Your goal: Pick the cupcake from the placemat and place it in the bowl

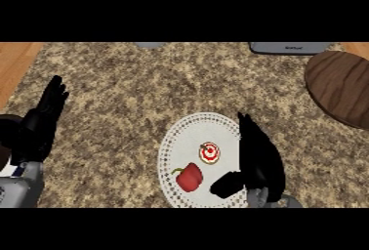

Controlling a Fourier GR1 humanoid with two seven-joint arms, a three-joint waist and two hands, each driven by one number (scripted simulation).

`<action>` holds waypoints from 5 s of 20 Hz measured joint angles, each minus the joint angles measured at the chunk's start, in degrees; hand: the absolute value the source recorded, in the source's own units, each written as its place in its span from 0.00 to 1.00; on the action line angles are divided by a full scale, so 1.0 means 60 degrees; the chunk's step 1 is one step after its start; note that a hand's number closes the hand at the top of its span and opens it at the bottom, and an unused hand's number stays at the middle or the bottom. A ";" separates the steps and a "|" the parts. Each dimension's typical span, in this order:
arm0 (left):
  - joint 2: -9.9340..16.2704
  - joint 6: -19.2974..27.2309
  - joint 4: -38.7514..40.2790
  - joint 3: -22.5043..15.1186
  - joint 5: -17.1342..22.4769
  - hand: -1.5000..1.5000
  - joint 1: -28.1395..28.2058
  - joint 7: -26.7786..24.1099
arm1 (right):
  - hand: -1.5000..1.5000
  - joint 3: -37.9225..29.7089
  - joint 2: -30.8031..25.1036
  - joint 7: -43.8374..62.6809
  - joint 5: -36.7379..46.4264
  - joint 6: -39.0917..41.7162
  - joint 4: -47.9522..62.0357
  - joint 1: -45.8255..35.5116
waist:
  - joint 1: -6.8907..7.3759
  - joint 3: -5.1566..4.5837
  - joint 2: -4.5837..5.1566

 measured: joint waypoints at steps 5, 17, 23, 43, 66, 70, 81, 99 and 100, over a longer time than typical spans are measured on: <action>-0.0054 -0.0092 0.0134 0.0097 0.0021 0.50 0.0002 -0.0040 | 0.00 0.0000 -0.0026 0.0287 -0.0920 0.0156 0.0839 -0.0466 | -0.0058 0.0001 -0.0026; -0.0116 -0.0250 0.0147 0.0380 -0.0148 0.50 0.0036 0.0013 | 0.00 0.0339 -0.0039 0.0111 -0.0070 0.0054 0.2638 -0.1500 | -0.0160 0.0010 -0.0060; -0.0161 -0.0440 -0.0030 0.0516 -0.0170 0.50 0.0217 0.0037 | 0.00 0.0544 -0.0038 0.0146 -0.0557 -0.0295 0.3258 -0.1562 | -0.0139 0.0014 -0.0058; -0.0531 -0.0733 -0.0013 0.0906 -0.0694 0.50 -0.0041 0.0339 | 1.00 0.0958 -0.0011 -0.0582 -0.1244 -0.1705 0.5474 -0.1781 | -0.0166 0.0012 -0.0057; -0.1023 -0.1188 -0.0166 0.1140 -0.1126 0.50 -0.0132 0.0323 | 1.00 -0.2155 -0.2273 -0.1832 -0.1189 -0.2996 0.9820 -0.5614 | 0.0221 0.0028 0.0160; -0.1059 -0.1225 -0.0121 0.1139 -0.1118 0.50 -0.0291 0.0393 | 1.00 -0.2461 -0.2944 -0.1860 -0.0619 -0.3179 1.1130 -0.7006 | 0.0299 0.0024 0.0144; -0.1199 -0.1167 0.0221 0.1238 -0.1286 0.50 -0.0168 0.0052 | 1.00 -0.2661 -0.3986 -0.1322 0.1432 -0.4723 1.2223 -0.9309 | 0.0092 0.0010 0.0037; -0.1208 -0.1409 0.0060 0.1520 -0.1335 0.50 -0.0199 0.0272 | 1.00 -0.5311 -0.5698 -0.4463 0.0390 -0.7629 1.4100 -0.8208 | 0.0068 0.0034 0.0073; -0.1228 -0.1436 -0.0001 0.1507 -0.1324 0.50 -0.0160 0.0290 | 1.00 -0.5472 -0.5833 -0.4754 0.0271 -0.7737 1.4267 -0.8155 | 0.0098 0.0036 0.0083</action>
